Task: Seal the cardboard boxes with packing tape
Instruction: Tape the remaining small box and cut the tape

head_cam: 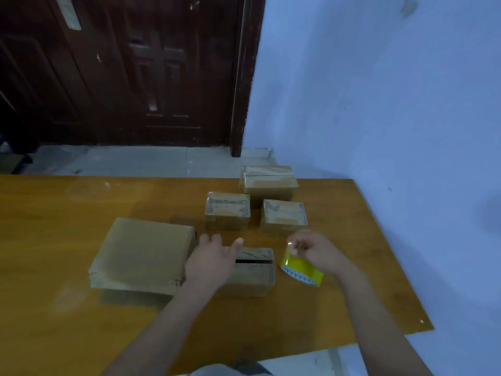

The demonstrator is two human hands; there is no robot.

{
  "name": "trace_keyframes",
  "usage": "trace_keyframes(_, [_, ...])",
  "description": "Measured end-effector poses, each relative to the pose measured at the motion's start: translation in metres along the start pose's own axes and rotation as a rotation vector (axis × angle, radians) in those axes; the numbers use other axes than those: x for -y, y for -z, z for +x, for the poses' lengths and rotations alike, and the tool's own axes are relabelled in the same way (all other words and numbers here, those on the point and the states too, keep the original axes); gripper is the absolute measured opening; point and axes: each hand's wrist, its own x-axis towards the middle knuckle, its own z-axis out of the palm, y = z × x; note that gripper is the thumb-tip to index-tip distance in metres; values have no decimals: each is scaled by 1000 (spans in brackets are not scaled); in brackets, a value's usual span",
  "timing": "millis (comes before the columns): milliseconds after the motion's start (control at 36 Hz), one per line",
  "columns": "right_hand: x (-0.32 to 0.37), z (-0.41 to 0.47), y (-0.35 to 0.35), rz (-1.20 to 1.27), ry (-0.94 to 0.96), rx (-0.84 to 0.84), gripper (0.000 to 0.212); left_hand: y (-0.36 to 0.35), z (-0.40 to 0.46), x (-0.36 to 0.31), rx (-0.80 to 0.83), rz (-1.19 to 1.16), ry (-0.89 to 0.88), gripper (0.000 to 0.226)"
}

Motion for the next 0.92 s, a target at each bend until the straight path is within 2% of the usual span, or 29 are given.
trace_keyframes(56, [18, 3, -2, -7, 65, -22, 34, 8, -3, -21, -20, -138, -193, 63])
trace_keyframes(111, [35, 6, -7, 25, 125, -8, 35, 13, -4, -34, 80, -339, -350, 56])
trace_keyframes(167, [47, 10, -12, 67, 185, -13, 30, 15, -5, -42, 127, -411, -432, 40])
trace_keyframes(194, [52, 11, -14, 100, 203, -15, 26, 15, -5, -44, 88, -442, -429, 29])
trace_keyframes(278, [62, 13, -18, 153, 222, -25, 25, 19, -4, -45, -15, -587, -324, 23])
trace_keyframes(361, [68, 15, -21, 108, 235, -50, 28, 23, -2, -40, -65, -525, -334, 25])
trace_keyframes(444, [74, 16, -25, 14, 226, -69, 24, 26, 7, -34, -93, -561, -219, 28])
trace_keyframes(528, [74, 13, -26, 172, 148, -26, 53, 26, 15, -28, -59, -747, -22, 34])
trace_keyframes(583, [69, 12, -22, 258, 91, -36, 74, 24, 15, -25, 13, -1003, 203, 29])
trace_keyframes(611, [65, 10, -18, 294, 93, -21, 77, 23, 13, -25, 61, -1137, 320, 24])
trace_keyframes(667, [60, 6, -10, 378, 151, 40, 60, 21, 8, -25, 149, -1323, 459, 19])
trace_keyframes(778, [49, 4, -11, 558, 249, 129, 27, 11, 4, -33, 228, -1407, 486, 23])
trace_keyframes(861, [40, 6, -14, 735, 195, 184, 25, 10, 3, -39, 95, -1337, 441, 20])
trace_keyframes(917, [34, 6, -3, 603, 145, 200, 28, 16, 7, -32, -82, -1308, 404, 20])
